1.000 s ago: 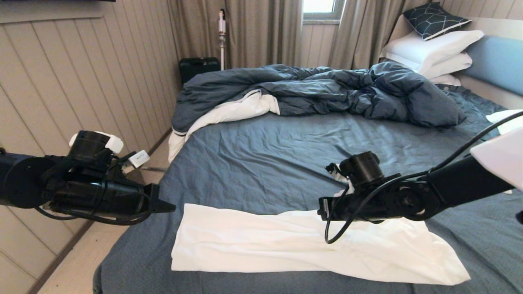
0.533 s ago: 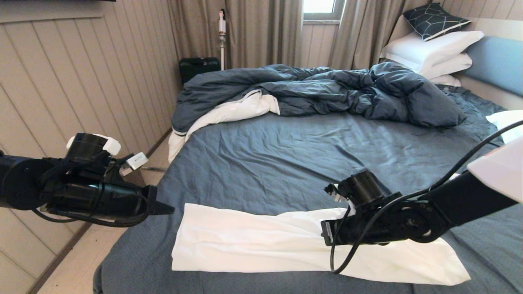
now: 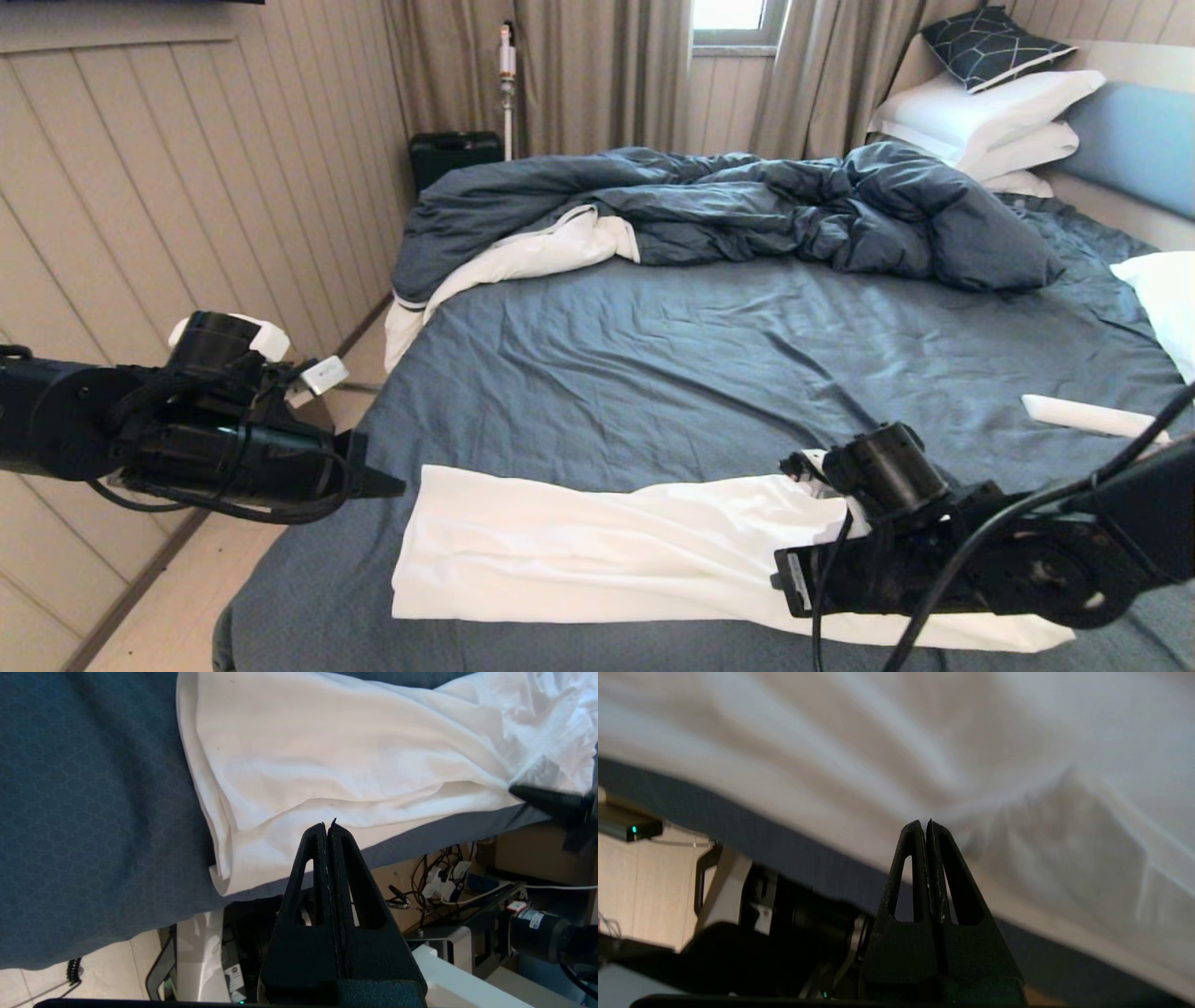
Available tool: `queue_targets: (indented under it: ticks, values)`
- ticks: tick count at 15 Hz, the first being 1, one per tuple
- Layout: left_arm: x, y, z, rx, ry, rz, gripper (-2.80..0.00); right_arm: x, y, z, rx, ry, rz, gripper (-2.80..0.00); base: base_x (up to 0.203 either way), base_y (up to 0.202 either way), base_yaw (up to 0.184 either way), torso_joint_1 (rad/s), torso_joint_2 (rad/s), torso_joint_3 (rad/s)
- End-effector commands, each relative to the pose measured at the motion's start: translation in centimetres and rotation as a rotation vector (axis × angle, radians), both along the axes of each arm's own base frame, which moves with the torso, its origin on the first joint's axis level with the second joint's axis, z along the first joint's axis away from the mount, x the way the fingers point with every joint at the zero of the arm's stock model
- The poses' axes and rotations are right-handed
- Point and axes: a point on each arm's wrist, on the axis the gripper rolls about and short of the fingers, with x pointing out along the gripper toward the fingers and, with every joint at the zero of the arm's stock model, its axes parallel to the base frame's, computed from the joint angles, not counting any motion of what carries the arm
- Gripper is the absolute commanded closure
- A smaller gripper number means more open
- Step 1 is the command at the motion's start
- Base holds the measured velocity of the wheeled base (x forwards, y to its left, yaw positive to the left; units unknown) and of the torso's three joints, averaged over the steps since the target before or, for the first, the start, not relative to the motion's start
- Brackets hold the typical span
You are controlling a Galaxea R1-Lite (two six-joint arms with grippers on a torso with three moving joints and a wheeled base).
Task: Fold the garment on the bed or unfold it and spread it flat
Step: Fold the white T-shirt
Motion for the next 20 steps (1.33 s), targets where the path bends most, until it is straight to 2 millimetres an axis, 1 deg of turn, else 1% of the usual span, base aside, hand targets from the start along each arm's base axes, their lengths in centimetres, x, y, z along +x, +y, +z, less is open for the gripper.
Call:
queue_targets:
  ticks: [1, 2, 4, 6, 7, 8, 9, 11, 15, 16, 17, 18, 20]
  values:
    - [0.2, 0.0, -0.3, -0.001, 0.012, 0.000, 0.00, -1.6, -0.4, 0.4, 0.004, -0.003, 0.012, 0.00, 0.000, 0.000, 0.000, 0.000, 0.00, 0.000]
    - [0.3, 0.0, -0.3, -0.002, 0.012, 0.001, 0.00, -1.8, -0.5, -0.1, -0.005, 0.019, 0.014, 0.00, 0.000, 0.000, 0.000, 0.000, 0.00, 0.000]
    - [0.3, 0.0, -0.4, -0.003, 0.015, 0.000, 0.00, -1.3, -0.6, -0.5, -0.008, 0.027, 0.001, 0.00, 0.000, 0.000, 0.000, 0.000, 0.00, 0.000]
    - [0.2, 0.0, -0.3, -0.004, 0.014, -0.001, 0.00, -0.5, -0.9, 0.9, 0.028, -0.057, -0.022, 0.00, 0.000, 0.000, 0.000, 0.000, 0.00, 0.000]
    - [0.2, 0.0, -0.3, -0.004, 0.012, -0.001, 0.00, -0.2, -1.7, 2.2, 0.047, -0.111, -0.052, 0.00, 0.000, 0.000, 0.000, 0.000, 0.00, 0.000]
    - [0.1, 0.0, -0.3, -0.004, 0.013, -0.001, 0.00, 0.2, -3.1, 4.0, 0.063, -0.180, -0.099, 0.00, 0.000, 0.000, 0.000, 0.000, 0.00, 0.000]
    - [0.1, 0.0, -0.3, -0.006, 0.014, -0.001, 0.00, 0.4, -4.7, 5.3, 0.056, -0.216, -0.149, 0.00, 0.000, 0.000, 0.000, 0.000, 0.00, 0.000]
    - [0.1, 0.0, -0.3, -0.010, 0.013, -0.005, 0.00, 0.2, -8.7, 6.9, 0.000, -0.216, -0.259, 0.00, 0.000, 0.000, 0.000, 0.000, 0.00, 0.000]
    - [0.1, 0.0, 0.0, -0.013, 0.004, -0.003, 0.00, -0.1, -17.4, 8.0, -0.101, -0.205, -0.487, 0.00, 0.000, 0.000, 0.000, 0.000, 0.00, 0.000]
    - [0.1, 0.0, -0.1, -0.013, 0.003, -0.005, 0.00, 0.1, -19.4, 7.8, -0.094, -0.191, -0.516, 0.00, 0.000, 0.000, 0.000, 0.000, 0.00, 0.000]
    - [0.2, 0.0, -0.2, -0.013, 0.008, -0.005, 0.00, 0.7, -20.8, 7.0, -0.076, -0.154, -0.511, 0.00, 0.000, 0.000, 0.000, 0.000, 0.00, 0.000]
    - [0.2, 0.0, -0.3, -0.013, 0.012, -0.004, 0.00, 1.3, -21.7, 6.0, -0.067, -0.121, -0.492, -2.80, 0.000, 0.000, 0.000, 0.000, 0.00, 0.000]
    - [0.1, 0.0, -0.3, -0.014, 0.014, -0.005, 0.00, 3.0, -23.5, 4.6, -0.062, -0.085, -0.474, -2.80, 0.000, 0.000, 0.000, 0.000, 0.00, 0.000]
